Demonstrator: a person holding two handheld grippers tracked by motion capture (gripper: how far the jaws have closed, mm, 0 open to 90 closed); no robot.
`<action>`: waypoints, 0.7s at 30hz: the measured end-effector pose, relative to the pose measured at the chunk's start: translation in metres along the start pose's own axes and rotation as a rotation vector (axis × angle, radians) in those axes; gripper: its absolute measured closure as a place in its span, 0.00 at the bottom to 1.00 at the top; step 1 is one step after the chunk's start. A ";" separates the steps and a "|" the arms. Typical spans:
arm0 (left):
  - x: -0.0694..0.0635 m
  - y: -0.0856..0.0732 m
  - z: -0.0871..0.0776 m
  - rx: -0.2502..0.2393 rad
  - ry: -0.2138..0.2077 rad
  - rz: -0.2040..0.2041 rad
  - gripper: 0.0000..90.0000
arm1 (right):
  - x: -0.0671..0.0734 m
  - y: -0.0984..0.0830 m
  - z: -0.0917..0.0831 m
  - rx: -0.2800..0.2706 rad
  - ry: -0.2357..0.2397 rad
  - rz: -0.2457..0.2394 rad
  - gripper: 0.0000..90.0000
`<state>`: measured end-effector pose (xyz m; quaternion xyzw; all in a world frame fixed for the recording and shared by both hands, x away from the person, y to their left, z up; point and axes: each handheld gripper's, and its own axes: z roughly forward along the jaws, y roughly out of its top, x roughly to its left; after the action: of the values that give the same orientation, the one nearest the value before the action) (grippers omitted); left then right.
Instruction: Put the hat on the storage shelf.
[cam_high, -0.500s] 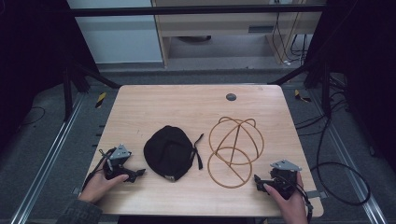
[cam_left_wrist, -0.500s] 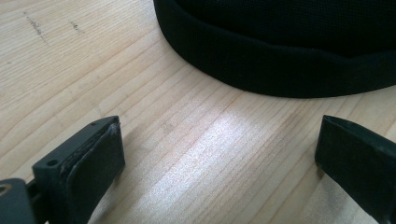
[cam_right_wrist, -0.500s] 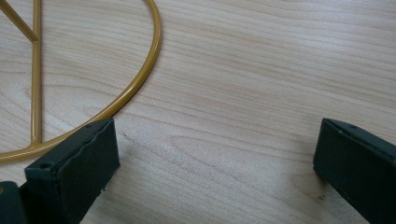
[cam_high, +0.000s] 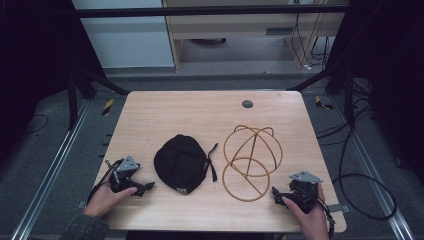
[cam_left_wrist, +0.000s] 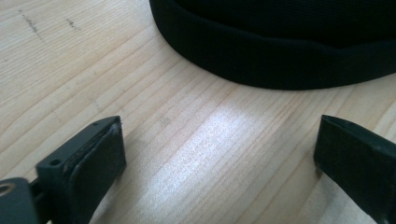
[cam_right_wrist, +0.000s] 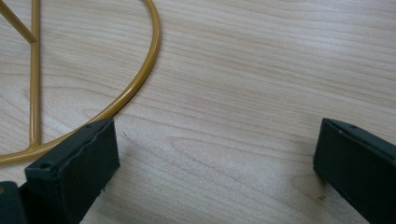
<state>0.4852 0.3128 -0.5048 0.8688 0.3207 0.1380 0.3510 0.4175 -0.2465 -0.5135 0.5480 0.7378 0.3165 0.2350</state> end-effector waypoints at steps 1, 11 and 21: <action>-0.001 0.001 -0.002 0.002 -0.015 -0.006 0.05 | 0.000 0.000 0.000 0.001 -0.001 0.004 0.00; -0.021 0.011 -0.017 -0.061 -0.061 0.017 0.05 | 0.000 0.000 0.000 0.000 -0.004 0.006 0.00; -0.034 0.033 -0.026 -0.082 0.010 0.066 0.07 | -0.001 0.002 0.002 -0.001 -0.007 0.006 0.00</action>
<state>0.4623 0.2859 -0.4640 0.8630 0.2877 0.1671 0.3801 0.4206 -0.2463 -0.5135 0.5513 0.7352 0.3153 0.2370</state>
